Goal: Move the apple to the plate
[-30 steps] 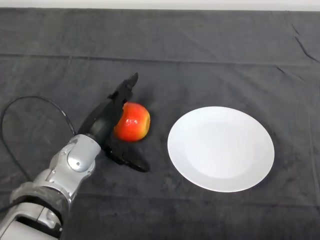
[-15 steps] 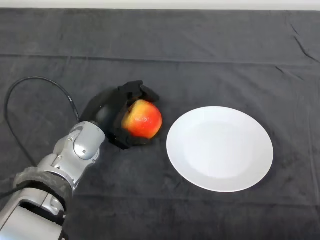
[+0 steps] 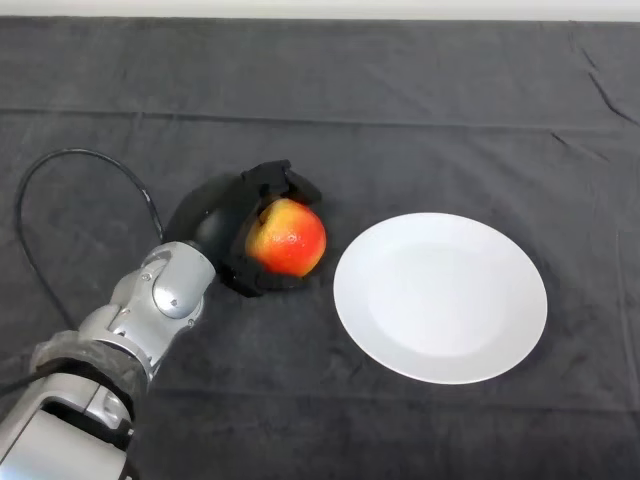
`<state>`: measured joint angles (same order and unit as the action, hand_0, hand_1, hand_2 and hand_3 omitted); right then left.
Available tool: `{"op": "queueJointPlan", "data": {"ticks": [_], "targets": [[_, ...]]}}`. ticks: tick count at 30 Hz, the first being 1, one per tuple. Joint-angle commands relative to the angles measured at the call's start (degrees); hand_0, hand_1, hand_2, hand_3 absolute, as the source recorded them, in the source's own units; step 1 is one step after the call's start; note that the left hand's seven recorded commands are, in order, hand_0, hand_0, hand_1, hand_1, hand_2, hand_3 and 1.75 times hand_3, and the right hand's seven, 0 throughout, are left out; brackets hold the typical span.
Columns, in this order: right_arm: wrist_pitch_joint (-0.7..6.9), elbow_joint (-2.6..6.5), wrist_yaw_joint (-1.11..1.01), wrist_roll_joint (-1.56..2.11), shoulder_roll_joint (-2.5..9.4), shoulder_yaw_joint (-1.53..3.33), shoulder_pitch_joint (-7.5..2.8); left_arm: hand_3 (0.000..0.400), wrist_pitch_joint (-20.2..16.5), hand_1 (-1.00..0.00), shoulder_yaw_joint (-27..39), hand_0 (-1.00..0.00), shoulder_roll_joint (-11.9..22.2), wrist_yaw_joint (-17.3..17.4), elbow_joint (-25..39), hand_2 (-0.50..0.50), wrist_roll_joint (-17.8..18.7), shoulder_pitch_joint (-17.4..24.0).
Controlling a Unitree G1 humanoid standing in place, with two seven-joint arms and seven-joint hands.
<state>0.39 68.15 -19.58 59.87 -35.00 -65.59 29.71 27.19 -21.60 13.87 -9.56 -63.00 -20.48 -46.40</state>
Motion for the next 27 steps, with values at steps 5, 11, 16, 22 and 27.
{"op": "queueJointPlan", "data": {"ticks": [5,11,16,22,27], "targets": [[0.15,-0.85,0.25,0.60,-1.54,-0.31,-0.86,0.400,-1.65,-1.00,-1.21,-1.00,1.33,1.67,11.12,0.00,-0.45,1.21],[0.16,-0.99,0.31,0.58,-1.47,-0.27,-0.89,0.400,-4.00,-1.00,-1.53,-1.00,2.24,3.06,21.74,0.00,0.04,4.56],[0.16,-1.15,0.38,0.55,-1.39,-0.23,-0.93,0.400,-5.99,-1.00,-2.56,-1.00,2.20,3.29,28.90,0.00,-0.04,7.29],[0.17,-1.35,0.48,0.52,-1.30,-0.18,-0.98,0.400,-7.96,-1.00,-4.28,-1.00,1.87,3.76,34.03,0.00,0.19,9.02],[0.19,-1.49,0.55,0.50,-1.24,-0.15,-1.02,0.400,-8.99,-1.00,-6.59,-1.00,1.01,3.39,35.17,0.00,0.11,9.34]]}}
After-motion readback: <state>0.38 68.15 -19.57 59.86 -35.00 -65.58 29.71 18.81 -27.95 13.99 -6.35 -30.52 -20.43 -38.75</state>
